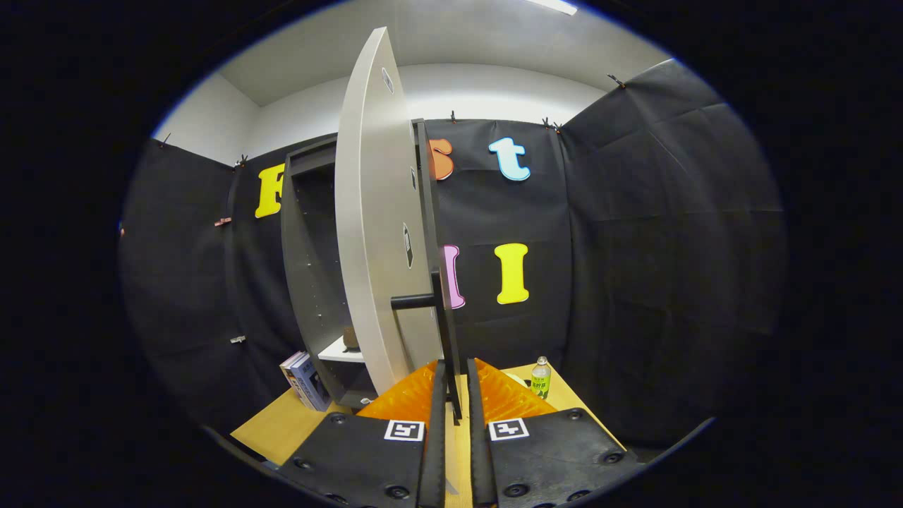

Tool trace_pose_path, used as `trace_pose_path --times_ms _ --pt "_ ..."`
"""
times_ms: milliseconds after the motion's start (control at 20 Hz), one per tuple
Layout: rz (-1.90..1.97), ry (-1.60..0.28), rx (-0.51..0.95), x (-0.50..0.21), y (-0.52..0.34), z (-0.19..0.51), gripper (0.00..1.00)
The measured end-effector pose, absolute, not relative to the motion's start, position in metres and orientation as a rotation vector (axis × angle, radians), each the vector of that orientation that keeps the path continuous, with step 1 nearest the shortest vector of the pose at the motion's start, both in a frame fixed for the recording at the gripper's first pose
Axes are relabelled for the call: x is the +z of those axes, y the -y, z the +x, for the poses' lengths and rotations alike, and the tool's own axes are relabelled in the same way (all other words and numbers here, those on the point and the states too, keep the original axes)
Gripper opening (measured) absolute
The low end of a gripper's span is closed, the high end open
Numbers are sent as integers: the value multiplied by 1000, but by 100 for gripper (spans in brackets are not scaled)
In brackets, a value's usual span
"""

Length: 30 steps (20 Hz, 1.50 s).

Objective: Open the shoe cabinet door, grab the shoes and put them into the shoe cabinet, then close the shoe cabinet door.

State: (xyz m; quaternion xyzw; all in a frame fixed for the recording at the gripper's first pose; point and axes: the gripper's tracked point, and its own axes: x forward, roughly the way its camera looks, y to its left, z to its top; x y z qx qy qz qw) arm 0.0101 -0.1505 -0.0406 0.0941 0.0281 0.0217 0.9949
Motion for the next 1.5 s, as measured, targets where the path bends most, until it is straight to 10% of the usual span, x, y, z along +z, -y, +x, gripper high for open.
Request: trace_pose_path --times_ms 300,650,1500 --pt "202 -93 40 -28 151 -39 25" --pt "365 -152 278 -18 71 -73 99" --pt "108 -806 268 -366 -78 -11 99"
